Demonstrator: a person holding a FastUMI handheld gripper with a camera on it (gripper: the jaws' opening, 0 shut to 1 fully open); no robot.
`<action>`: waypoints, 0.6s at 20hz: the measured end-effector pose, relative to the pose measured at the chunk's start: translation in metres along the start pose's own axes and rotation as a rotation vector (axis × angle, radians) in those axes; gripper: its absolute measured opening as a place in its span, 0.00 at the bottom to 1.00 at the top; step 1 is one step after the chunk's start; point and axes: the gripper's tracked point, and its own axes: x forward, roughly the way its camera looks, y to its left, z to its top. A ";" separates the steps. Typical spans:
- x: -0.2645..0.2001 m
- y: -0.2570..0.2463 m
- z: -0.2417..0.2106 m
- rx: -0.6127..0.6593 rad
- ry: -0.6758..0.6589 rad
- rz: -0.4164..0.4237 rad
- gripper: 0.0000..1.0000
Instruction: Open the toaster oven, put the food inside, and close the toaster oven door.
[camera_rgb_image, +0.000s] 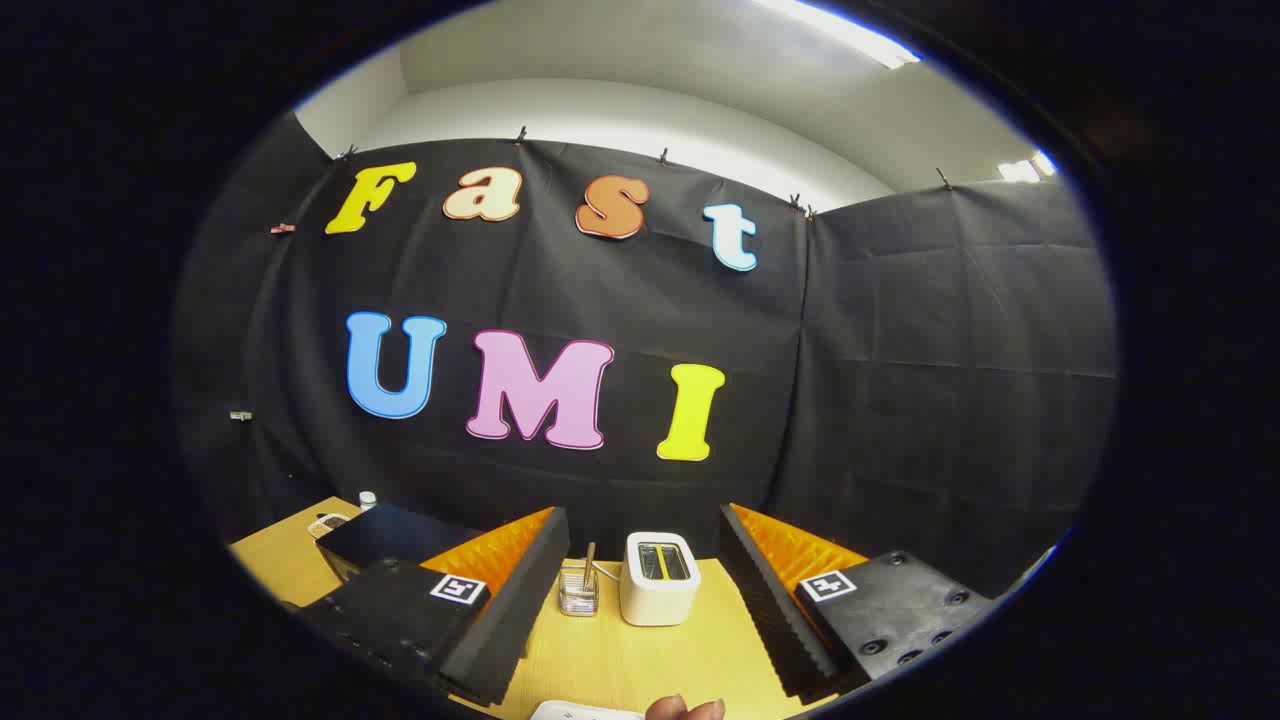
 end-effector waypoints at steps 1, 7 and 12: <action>0.000 0.000 0.000 -0.001 0.001 0.001 0.98; -0.004 -0.001 -0.001 -0.008 -0.003 0.010 0.98; -0.007 0.002 0.000 -0.007 -0.004 0.017 0.98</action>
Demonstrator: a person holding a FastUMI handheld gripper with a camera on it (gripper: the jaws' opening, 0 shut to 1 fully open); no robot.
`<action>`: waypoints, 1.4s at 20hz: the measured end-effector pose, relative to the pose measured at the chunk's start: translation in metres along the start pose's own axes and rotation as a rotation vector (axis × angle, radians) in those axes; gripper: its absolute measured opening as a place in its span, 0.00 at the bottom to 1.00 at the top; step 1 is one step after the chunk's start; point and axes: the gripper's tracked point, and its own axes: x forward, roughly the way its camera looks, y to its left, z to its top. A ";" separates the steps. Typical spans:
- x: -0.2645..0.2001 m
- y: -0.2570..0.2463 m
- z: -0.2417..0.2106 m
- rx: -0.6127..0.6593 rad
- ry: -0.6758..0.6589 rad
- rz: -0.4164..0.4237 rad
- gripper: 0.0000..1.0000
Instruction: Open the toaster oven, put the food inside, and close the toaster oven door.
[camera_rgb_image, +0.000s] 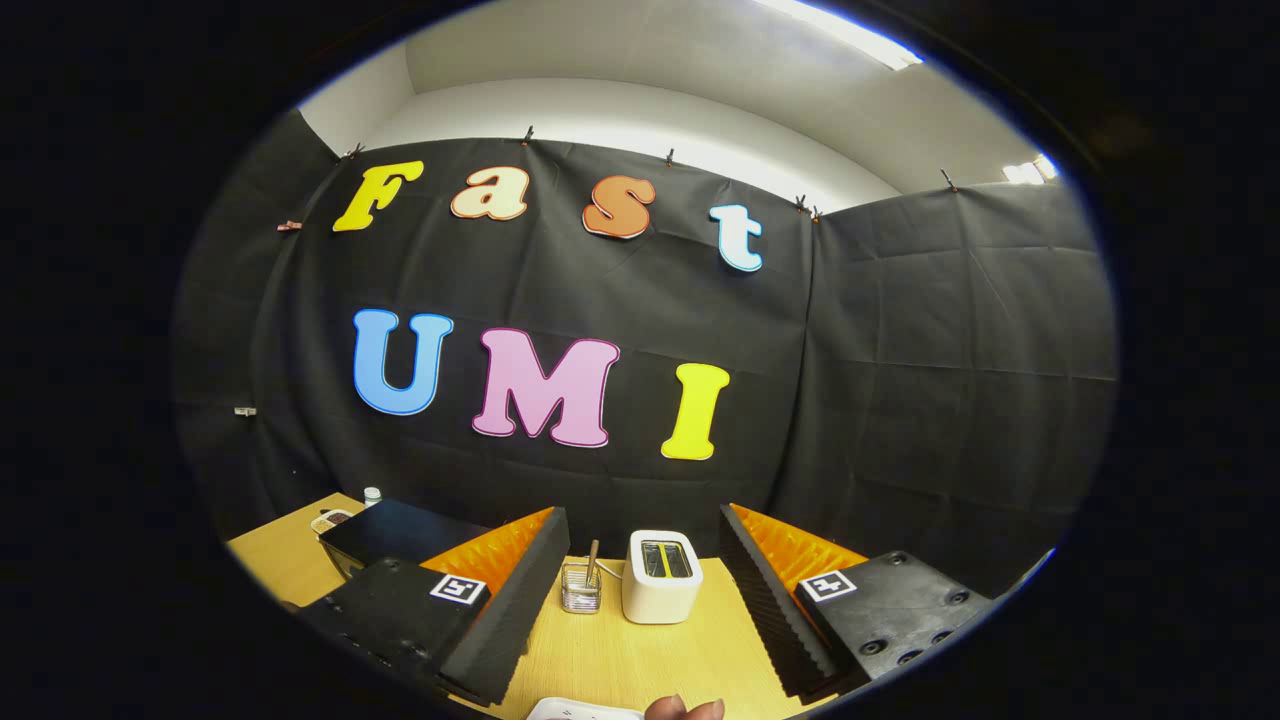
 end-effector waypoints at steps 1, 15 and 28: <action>-0.001 0.001 0.000 -0.001 0.001 0.003 0.98; -0.018 0.049 -0.003 -0.007 0.008 0.062 0.98; -0.020 0.221 -0.038 0.062 0.085 0.230 0.98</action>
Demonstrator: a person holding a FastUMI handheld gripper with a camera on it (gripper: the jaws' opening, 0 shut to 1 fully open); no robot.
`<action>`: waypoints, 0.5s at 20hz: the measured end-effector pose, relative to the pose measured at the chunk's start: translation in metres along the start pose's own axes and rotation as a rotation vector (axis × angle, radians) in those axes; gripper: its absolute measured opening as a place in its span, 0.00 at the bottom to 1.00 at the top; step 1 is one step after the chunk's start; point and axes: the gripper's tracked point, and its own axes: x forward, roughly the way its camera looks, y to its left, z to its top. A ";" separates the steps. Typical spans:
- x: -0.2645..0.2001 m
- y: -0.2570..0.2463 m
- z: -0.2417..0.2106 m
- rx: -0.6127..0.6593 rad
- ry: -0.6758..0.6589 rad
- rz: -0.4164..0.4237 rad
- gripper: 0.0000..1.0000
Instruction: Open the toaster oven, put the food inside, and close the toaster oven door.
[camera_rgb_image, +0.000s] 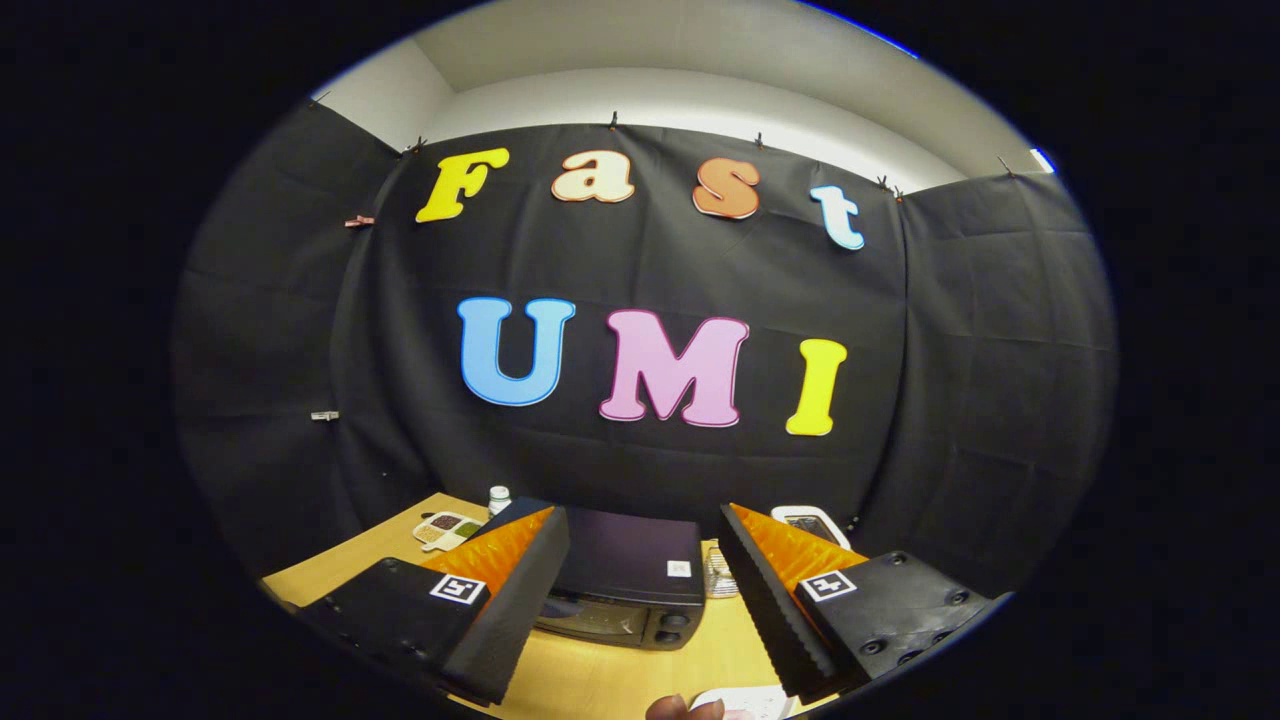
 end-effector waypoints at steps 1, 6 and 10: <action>0.005 0.015 -0.009 0.014 0.021 0.012 0.98; 0.034 0.069 -0.064 0.045 0.140 0.040 0.98; 0.055 0.095 -0.117 0.087 0.266 0.035 0.98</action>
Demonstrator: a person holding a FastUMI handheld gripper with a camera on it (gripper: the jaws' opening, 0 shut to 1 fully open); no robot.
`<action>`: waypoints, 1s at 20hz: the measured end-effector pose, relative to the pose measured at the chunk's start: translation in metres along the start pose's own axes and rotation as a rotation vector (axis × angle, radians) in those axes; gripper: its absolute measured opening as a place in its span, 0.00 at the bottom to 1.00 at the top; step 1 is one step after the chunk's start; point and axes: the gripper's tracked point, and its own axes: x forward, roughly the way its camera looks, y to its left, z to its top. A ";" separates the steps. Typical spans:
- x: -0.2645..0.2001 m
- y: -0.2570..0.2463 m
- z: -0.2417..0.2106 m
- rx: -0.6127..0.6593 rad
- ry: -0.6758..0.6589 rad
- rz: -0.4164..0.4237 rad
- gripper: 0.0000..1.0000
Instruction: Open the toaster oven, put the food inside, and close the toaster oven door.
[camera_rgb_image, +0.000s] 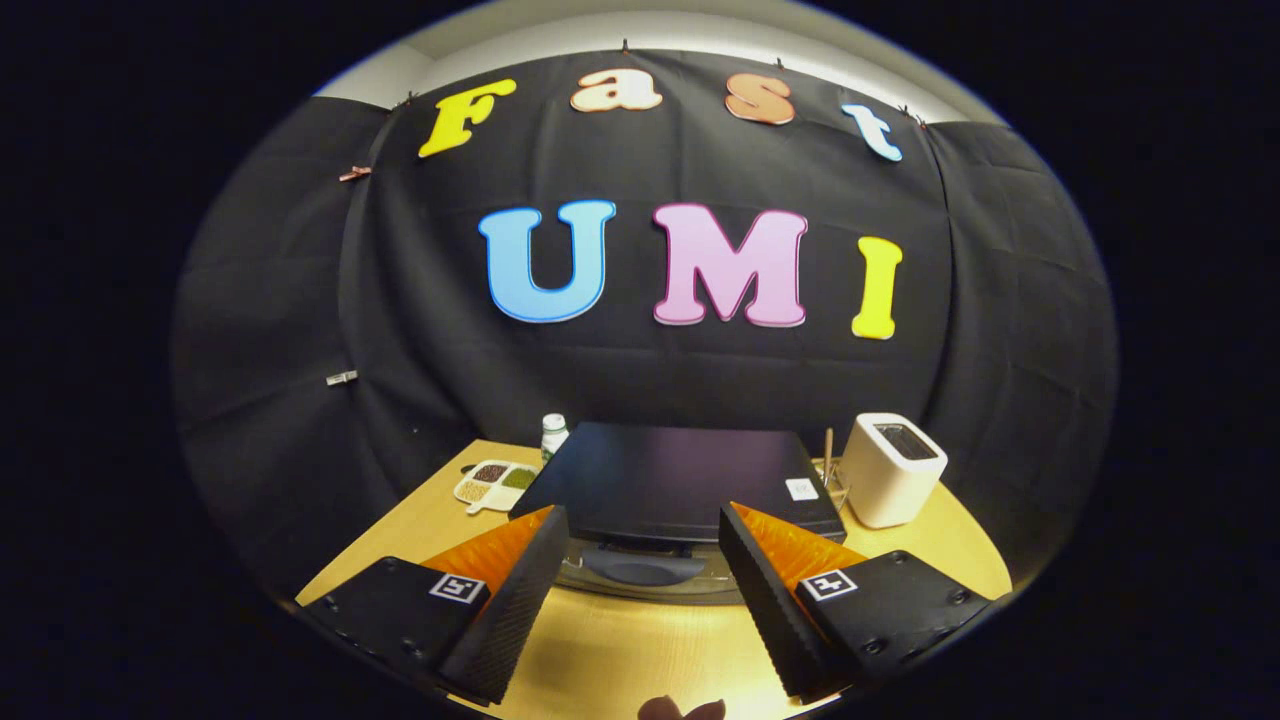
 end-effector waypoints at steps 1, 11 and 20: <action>0.008 0.006 -0.011 0.010 0.030 -0.001 0.98; 0.081 -0.010 -0.073 0.102 0.234 -0.130 0.99; 0.084 -0.012 -0.081 0.092 0.263 -0.146 0.99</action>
